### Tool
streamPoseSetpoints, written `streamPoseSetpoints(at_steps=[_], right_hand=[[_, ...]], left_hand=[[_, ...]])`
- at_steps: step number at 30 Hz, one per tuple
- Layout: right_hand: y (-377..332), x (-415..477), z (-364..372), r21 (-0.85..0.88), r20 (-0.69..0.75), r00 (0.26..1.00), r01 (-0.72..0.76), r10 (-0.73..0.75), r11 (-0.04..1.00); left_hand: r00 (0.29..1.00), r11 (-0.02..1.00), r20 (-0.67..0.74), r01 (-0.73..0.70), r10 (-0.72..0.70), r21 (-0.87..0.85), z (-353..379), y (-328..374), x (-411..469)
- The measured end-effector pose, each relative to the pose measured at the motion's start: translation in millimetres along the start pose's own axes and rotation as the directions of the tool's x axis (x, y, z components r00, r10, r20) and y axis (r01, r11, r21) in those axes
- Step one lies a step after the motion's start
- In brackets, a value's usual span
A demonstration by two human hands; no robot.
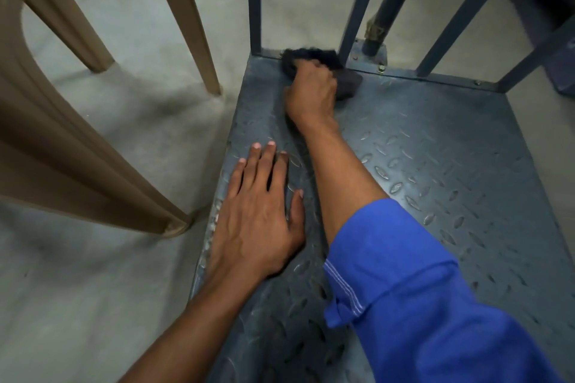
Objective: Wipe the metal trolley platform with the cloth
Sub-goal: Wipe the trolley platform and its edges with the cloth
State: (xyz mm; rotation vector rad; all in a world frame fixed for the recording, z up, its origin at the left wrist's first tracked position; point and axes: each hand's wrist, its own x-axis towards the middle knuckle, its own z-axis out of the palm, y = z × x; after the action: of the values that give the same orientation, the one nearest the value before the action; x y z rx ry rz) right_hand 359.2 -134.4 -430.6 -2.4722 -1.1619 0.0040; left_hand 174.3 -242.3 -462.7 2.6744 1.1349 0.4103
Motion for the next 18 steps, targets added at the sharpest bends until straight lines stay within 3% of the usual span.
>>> streamPoseSetpoints(at_steps=[2, 5, 7, 10, 12, 15, 17, 18], right_hand=[[-12.8, -8.0, -1.6, 0.183, 0.14, 0.976, 0.138, -0.165, 0.973], [-42.1, -21.3, -1.1, 0.37, 0.29, 0.901, 0.204, -0.321, 0.907], [-50.9, -32.5, -3.1, 0.404, 0.291, 0.886, 0.227, -0.36, 0.886], [-35.9, -50.8, -20.2, 0.424, 0.168, 0.91, 0.28, -0.379, 0.861], [-10.9, -62.0, -31.6, 0.331, 0.01, 0.965, 0.245, -0.264, 0.911], [34.0, -62.9, -35.9, 0.149, -0.235, 0.97, -0.02, 0.055, 0.989], [49.2, -48.6, -22.7, 0.051, -0.182, 0.969, -0.161, 0.168, 0.986], [48.3, -40.4, -14.1, 0.035, -0.141, 0.977, -0.157, 0.161, 0.987]], left_hand=[[1.0, 1.0, 0.001, 0.0, 0.0, -0.011, -1.4, -0.3, 0.0], [1.0, 0.999, 0.017, -0.019, 0.02, -0.039, -3.9, -4.0, 0.8], [0.999, 0.999, 0.036, -0.037, 0.038, -0.022, -5.8, -5.9, 0.9], [0.999, 0.999, 0.026, -0.038, 0.039, -0.037, -6.7, -5.1, 1.1], [1.0, 0.999, 0.022, -0.014, 0.015, -0.042, -6.1, -2.6, 0.4], [1.0, 1.0, 0.009, 0.004, -0.004, -0.016, -2.1, -0.2, -0.8], [1.0, 1.0, 0.0, -0.001, 0.001, -0.009, -0.7, -0.1, -0.6], [1.0, 1.0, 0.0, -0.001, 0.001, -0.008, -0.4, -0.2, -0.4]])
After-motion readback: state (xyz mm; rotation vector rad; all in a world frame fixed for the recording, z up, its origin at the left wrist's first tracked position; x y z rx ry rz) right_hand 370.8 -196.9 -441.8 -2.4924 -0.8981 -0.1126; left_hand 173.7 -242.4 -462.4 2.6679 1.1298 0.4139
